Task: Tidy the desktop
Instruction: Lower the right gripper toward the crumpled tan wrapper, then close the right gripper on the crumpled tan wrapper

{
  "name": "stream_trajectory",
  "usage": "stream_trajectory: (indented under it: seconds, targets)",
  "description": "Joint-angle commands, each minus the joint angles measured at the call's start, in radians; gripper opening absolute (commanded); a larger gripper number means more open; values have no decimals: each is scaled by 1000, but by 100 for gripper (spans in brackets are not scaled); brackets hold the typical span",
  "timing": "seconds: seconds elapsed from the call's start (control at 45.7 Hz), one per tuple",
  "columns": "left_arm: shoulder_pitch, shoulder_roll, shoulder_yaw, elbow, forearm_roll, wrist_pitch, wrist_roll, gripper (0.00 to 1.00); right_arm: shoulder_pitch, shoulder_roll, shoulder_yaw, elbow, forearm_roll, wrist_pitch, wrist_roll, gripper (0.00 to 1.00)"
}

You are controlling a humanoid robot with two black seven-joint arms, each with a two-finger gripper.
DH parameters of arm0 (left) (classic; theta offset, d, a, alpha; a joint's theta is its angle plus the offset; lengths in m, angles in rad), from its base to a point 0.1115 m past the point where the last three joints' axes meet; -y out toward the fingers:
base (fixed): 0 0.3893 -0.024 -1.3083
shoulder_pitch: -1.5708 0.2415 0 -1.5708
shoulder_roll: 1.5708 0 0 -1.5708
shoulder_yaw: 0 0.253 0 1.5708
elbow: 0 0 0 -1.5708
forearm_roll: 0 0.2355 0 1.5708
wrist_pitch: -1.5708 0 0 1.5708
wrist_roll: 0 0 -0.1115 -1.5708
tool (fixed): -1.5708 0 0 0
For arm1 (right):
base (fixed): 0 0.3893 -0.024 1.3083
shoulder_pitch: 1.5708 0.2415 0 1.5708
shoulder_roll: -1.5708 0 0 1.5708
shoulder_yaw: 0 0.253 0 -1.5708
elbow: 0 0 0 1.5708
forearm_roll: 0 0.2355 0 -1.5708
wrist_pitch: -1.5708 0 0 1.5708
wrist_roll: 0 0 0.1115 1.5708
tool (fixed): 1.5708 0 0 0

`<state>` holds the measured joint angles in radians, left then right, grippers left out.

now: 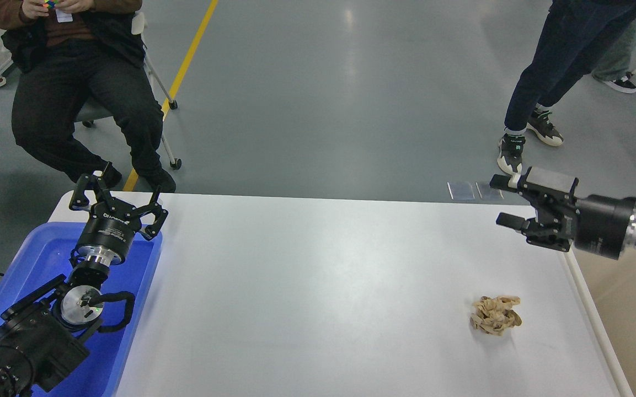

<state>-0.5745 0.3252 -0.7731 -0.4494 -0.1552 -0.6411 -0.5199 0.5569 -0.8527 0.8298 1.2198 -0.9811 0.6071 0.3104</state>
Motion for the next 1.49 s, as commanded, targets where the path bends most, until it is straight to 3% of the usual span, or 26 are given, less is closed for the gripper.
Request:
stream_trajectory:
  seconds: [0.0,0.088,0.263,0.482,1.467]
  targets:
    - [1,0,0,0,0,0,0,100,-12,11,-67,29,-479,-134,125,100]
    - [-1,0,0,0,0,0,1,100,-9,9,-179,26,-614,-251,170,100]
    - [-1,0,0,0,0,0,0,100,23,-9,-447,-34,-708,-558,173,100]
    - [-1,0,0,0,0,0,1,100,103,-3,-681,-135,-708,-745,174,100]
    - [-1,0,0,0,0,0,1,100,98,204,-739,-370,-692,-805,185,100]
